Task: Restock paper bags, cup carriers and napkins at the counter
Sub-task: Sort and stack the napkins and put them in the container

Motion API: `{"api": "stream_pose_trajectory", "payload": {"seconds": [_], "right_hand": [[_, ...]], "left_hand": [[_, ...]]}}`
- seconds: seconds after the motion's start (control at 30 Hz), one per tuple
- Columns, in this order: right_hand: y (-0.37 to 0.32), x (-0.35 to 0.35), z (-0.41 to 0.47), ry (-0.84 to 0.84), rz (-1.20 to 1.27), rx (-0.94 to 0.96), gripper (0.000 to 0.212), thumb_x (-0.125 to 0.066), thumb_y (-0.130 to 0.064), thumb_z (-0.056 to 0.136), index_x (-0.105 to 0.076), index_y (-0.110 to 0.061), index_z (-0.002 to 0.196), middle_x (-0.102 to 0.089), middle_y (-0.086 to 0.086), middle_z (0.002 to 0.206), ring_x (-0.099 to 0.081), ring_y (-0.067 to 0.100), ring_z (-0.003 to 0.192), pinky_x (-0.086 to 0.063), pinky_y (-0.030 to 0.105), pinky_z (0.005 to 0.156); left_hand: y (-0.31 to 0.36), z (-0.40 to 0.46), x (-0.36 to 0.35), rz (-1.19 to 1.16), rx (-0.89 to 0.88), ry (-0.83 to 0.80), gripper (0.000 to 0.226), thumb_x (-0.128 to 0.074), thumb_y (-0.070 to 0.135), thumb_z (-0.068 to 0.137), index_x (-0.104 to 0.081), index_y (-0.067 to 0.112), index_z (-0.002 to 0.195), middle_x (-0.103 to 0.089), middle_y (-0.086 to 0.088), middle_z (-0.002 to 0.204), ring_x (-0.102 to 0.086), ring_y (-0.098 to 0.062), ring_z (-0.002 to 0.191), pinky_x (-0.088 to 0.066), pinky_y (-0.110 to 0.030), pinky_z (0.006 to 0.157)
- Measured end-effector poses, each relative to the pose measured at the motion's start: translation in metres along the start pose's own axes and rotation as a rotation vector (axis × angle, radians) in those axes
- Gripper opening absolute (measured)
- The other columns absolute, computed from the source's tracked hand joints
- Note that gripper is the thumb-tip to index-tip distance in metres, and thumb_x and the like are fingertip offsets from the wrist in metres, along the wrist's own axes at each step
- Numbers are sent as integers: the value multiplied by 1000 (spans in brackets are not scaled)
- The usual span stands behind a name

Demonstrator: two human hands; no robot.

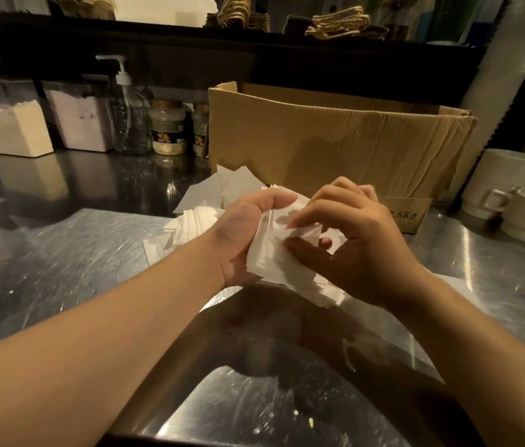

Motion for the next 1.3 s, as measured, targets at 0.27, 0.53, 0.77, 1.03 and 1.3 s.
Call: {"api": "stream_pose_trajectory", "payload": {"seconds": [0.27, 0.53, 0.77, 1.03, 1.3], "right_hand": [[-13, 3, 1, 88, -121, 109, 18, -65, -35, 91, -73, -19, 96, -66, -1, 97, -54, 17, 95, -32, 31, 86], [-15, 5, 1, 93, -133, 98, 16, -64, -32, 89, -71, -18, 91, -64, 1, 98, -54, 20, 96, -37, 31, 84], [-9, 0, 0, 13, -57, 28, 26, -66, -44, 87, -61, -26, 105, -47, -20, 102, -45, 5, 95, -38, 26, 84], [-10, -1, 1, 75, -124, -3, 30, -56, -42, 90, -72, -22, 107, -65, 0, 106, -52, 13, 99, -33, 25, 88], [-9, 0, 2, 114, -143, -21, 28, -54, -36, 93, -73, -20, 106, -66, 1, 103, -54, 16, 97, -35, 31, 85]], "left_hand": [[6, -4, 3, 82, 0, 133, 34, -45, 43, 99, -60, 22, 120, -75, -4, 80, -75, -21, 72, -62, -42, 66], [12, -10, 3, 29, -54, 183, 28, -43, 42, 100, -58, 22, 114, -76, -4, 73, -75, -19, 63, -62, -37, 59], [14, -10, 6, 10, -78, 197, 34, -47, 44, 97, -61, 21, 117, -75, -4, 78, -73, -22, 74, -60, -40, 70], [12, -10, 4, 24, -46, 212, 30, -47, 45, 98, -60, 24, 114, -77, -6, 81, -77, -24, 71, -63, -42, 59], [12, -8, 5, 70, -33, 242, 30, -47, 46, 98, -57, 25, 117, -70, -8, 97, -67, -27, 92, -61, -44, 73]]}}
Point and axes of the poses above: each hand's wrist, its own z-axis towards the middle knuckle, its own x-axis out of the back of the hand, y = z × x, the point moved 5 cm from there along z, towards the middle knuckle
